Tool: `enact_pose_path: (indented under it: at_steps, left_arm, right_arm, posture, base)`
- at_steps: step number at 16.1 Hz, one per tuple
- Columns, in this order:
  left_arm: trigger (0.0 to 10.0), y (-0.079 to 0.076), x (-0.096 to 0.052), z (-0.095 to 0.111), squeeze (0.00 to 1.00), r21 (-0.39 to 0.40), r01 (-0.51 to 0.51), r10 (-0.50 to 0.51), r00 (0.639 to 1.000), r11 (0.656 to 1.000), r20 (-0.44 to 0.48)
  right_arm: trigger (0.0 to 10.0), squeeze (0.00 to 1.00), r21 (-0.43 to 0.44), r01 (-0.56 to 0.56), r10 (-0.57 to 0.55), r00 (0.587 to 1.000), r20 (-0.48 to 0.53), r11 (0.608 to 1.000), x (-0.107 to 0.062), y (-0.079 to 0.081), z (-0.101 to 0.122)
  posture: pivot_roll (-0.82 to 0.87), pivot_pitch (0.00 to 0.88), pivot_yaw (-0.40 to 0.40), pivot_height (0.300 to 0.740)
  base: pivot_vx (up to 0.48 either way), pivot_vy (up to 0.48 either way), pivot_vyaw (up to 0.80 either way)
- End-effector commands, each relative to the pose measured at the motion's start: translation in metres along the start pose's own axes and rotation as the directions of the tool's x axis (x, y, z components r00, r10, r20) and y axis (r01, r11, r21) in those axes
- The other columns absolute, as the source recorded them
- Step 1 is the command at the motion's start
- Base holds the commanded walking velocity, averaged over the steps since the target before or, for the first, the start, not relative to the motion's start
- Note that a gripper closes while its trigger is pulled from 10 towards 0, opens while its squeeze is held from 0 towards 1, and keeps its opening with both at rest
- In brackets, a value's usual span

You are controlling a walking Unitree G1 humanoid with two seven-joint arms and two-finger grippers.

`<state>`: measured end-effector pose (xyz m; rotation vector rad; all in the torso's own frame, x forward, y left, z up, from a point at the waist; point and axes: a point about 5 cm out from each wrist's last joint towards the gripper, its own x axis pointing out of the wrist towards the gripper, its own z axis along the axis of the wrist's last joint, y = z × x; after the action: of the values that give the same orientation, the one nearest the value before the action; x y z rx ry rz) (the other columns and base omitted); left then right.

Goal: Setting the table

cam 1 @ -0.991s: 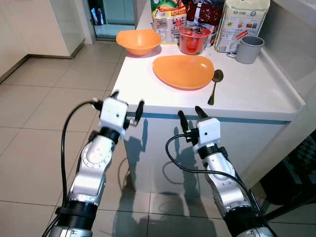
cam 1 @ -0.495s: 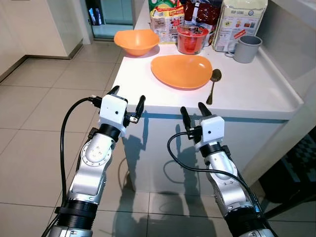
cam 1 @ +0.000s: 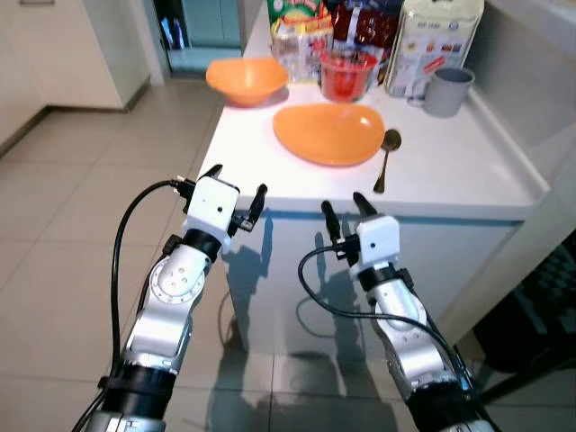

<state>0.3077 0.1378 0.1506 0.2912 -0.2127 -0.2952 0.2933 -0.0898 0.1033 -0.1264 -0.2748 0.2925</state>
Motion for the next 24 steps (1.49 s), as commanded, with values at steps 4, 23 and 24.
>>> enact_pose_path:
  at_steps: [4, 23, 24]
  left_arm:
    - [10.0, -0.003, 0.003, 0.003, 0.0, 0.017, 0.02, -0.02, 1.0, 1.0, 0.003]
    - [10.0, -0.002, 0.0, 0.0, 0.0, 0.023, 0.032, -0.031, 0.999, 0.999, -0.036]
    - [10.0, -0.002, 0.002, 0.005, 0.0, -0.024, 0.033, -0.034, 0.998, 0.999, -0.047]
  right_arm:
    - [10.0, 0.0, -0.006, 0.006, -0.006, 1.0, -0.028, 1.0, -0.001, -0.003, -0.004]
    - [10.0, 0.0, -0.028, 0.052, -0.051, 0.999, 0.003, 0.998, 0.0, -0.015, 0.027]
    - [10.0, 0.0, -0.021, 0.052, -0.052, 0.999, -0.011, 0.998, -0.001, -0.016, 0.027]
  posture:
    - [0.09, 0.0, 0.028, 0.74]
    - [0.08, 0.0, 0.026, 0.74]
    - [0.09, 0.0, 0.025, 0.74]
  base:
    - [0.464, 0.0, 0.0]
    - [0.164, 0.0, 0.0]
    - [0.0, 0.0, 0.0]
